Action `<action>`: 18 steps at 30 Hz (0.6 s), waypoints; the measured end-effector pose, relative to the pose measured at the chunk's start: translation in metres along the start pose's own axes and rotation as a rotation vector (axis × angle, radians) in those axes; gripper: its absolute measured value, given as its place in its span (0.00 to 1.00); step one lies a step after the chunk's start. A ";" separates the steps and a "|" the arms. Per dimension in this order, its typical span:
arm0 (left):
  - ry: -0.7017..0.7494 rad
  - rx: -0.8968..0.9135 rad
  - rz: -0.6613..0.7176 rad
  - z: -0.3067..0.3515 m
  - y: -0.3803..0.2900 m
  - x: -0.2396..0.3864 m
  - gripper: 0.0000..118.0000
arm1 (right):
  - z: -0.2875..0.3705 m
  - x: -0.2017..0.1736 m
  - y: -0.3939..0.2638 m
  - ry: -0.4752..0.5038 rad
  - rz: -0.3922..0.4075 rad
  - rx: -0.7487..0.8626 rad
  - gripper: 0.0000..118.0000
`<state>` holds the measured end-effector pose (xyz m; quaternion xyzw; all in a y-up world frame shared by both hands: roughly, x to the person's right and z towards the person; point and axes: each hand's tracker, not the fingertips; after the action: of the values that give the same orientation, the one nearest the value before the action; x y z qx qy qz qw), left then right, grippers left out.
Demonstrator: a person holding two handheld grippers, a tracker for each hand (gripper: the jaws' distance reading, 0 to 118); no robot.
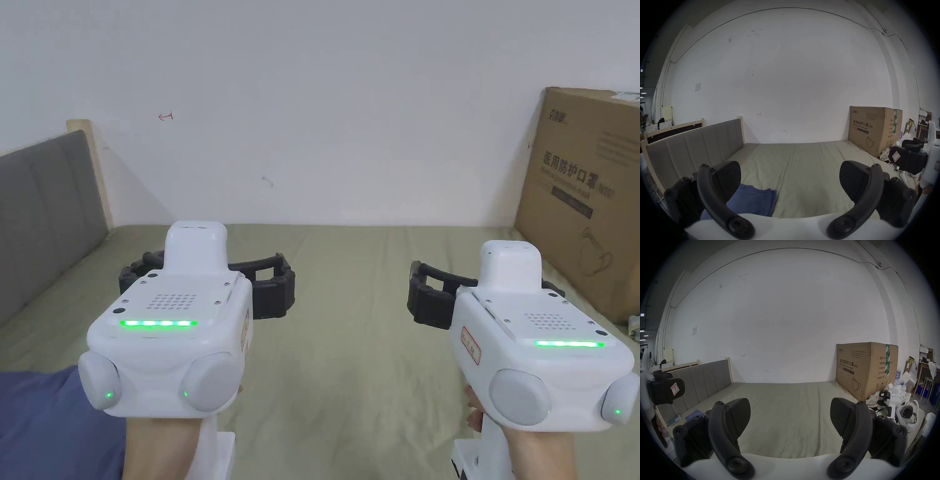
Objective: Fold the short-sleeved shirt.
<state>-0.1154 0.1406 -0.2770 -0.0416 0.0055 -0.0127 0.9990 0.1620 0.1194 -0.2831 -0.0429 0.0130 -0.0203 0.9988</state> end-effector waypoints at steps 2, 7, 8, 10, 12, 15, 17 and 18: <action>0.000 -0.006 -0.001 -0.001 0.000 0.000 1.00 | 0.000 0.000 0.000 -0.003 0.005 0.000 0.88; 0.007 -0.010 -0.008 -0.001 -0.002 0.000 1.00 | 0.000 0.000 -0.001 -0.006 0.008 0.000 0.88; 0.006 -0.011 -0.006 -0.002 -0.002 -0.001 1.00 | 0.000 0.000 -0.001 -0.005 0.007 -0.001 0.89; 0.006 -0.012 -0.001 -0.002 -0.002 -0.001 1.00 | -0.001 0.000 -0.001 -0.006 0.008 0.000 0.88; 0.006 -0.013 0.001 -0.002 -0.002 -0.001 1.00 | 0.000 0.000 -0.001 -0.009 0.010 0.000 0.89; 0.006 -0.014 -0.002 -0.001 -0.002 0.000 1.00 | 0.000 0.000 -0.001 -0.009 0.011 -0.001 0.88; 0.009 -0.016 -0.003 -0.002 -0.002 0.000 1.00 | 0.000 0.001 -0.002 -0.009 0.012 -0.002 0.88; 0.008 -0.016 -0.003 -0.002 -0.002 0.000 1.00 | 0.000 0.001 -0.002 -0.009 0.013 -0.003 0.88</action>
<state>-0.1158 0.1384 -0.2786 -0.0496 0.0096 -0.0142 0.9986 0.1625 0.1174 -0.2835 -0.0443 0.0090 -0.0136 0.9989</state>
